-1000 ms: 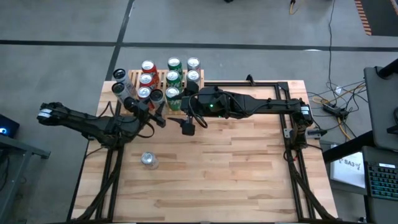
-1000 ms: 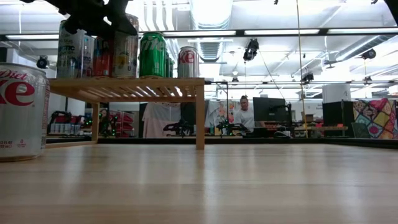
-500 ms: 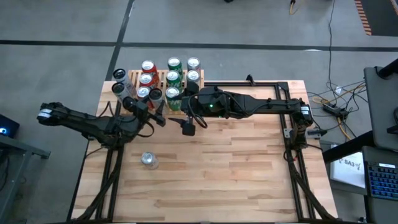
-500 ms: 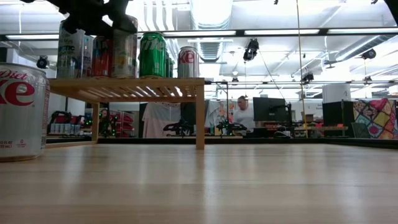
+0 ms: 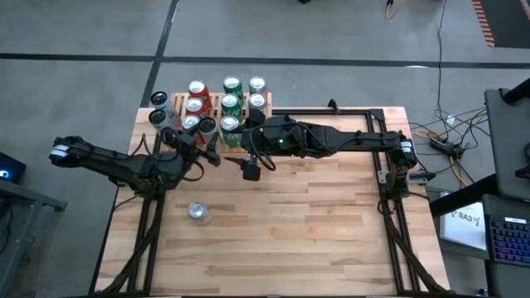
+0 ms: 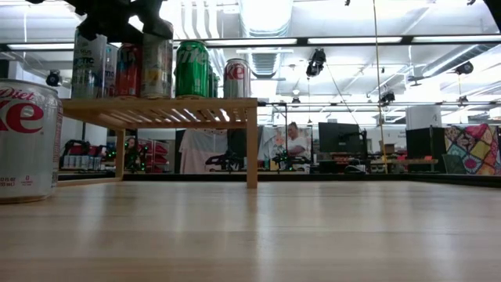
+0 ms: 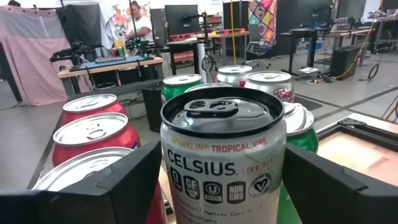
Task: Place canned beverage on shelf
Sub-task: Put the white and yellow soda can on the shelf aligned with the other white and yellow soda can
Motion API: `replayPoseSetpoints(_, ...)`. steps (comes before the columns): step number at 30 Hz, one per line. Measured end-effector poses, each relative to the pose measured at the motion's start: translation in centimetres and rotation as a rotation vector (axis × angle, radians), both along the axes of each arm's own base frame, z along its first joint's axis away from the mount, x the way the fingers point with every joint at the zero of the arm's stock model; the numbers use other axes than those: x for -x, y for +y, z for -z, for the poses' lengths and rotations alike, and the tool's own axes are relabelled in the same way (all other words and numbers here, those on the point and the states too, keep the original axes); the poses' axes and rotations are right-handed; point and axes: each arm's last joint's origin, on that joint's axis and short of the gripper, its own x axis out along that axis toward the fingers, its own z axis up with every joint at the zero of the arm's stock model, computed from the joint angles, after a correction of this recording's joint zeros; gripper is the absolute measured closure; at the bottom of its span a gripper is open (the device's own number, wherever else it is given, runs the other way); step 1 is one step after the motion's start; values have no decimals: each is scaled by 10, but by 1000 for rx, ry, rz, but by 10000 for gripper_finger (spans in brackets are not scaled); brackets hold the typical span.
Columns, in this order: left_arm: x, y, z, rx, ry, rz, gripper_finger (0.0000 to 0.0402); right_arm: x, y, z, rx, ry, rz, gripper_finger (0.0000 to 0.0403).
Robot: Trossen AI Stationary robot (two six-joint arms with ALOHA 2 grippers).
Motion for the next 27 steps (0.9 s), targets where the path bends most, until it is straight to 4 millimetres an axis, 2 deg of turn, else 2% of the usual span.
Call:
replayPoseSetpoints(14, 0, 1, -4, -18, -2, -6, 102, 1, 0, 4, 16, 34, -7, 61)
replayPoseSetpoints(17, 0, 1, -5, -22, -3, -6, 102, -5, 0, 19, 23, 79, -16, 66)
replayPoseSetpoints(21, 0, 1, -5, -24, -1, -5, 102, -23, 0, 60, 47, 172, -27, 83)
replayPoseSetpoints(24, 0, 1, -5, -25, -1, -5, 102, -34, 0, 84, 39, 201, -26, 106)
replayPoseSetpoints(27, 0, 1, -6, -24, -2, -5, 102, -45, 0, 98, 42, 171, -25, 138)
